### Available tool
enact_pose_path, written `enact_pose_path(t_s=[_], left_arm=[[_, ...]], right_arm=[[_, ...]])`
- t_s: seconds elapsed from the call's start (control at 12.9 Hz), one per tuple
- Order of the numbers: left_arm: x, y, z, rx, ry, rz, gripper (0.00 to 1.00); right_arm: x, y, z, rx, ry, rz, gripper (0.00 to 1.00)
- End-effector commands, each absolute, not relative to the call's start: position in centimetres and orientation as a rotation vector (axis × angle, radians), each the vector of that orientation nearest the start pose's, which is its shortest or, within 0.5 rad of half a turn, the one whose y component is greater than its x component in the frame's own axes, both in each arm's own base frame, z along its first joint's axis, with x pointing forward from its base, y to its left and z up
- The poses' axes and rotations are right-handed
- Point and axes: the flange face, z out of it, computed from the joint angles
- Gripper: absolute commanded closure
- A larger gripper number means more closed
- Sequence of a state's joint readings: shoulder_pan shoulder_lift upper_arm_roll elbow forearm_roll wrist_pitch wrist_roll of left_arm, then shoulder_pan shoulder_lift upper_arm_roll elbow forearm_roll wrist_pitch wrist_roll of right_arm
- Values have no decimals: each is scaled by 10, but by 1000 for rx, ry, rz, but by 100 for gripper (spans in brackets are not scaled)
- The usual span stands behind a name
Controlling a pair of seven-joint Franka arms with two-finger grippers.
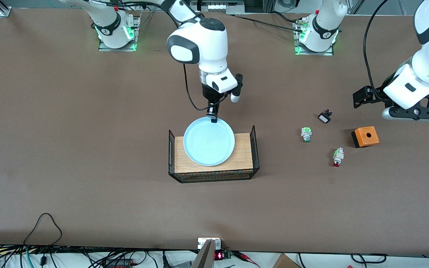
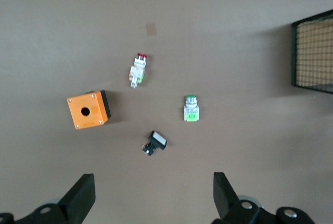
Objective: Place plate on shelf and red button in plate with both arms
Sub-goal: 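Release the plate while the left gripper reaches the red switch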
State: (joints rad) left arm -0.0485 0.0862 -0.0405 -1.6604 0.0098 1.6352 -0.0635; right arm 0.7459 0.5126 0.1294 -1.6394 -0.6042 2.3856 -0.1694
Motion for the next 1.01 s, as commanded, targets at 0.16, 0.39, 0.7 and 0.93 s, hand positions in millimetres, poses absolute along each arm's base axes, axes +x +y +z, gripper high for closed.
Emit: enact_pose_path(t_s=[0.16,0.39,0.7,0.93], left_arm=[[618,-36,410,-3040,133,443,0],[648,-5,350,-3071,315,306,0],[651,-3,279,-3074,451,251,0],[636,4,232,-3075,516,168,0]], right_arm=[[468,537,331,-2565,-2181,-679,56],[473,532,347,-2580,-2158,-698,0],[474,519,399,-2658,-2063,-693,0],[493,483,441,-2772,-1811,-605,0]])
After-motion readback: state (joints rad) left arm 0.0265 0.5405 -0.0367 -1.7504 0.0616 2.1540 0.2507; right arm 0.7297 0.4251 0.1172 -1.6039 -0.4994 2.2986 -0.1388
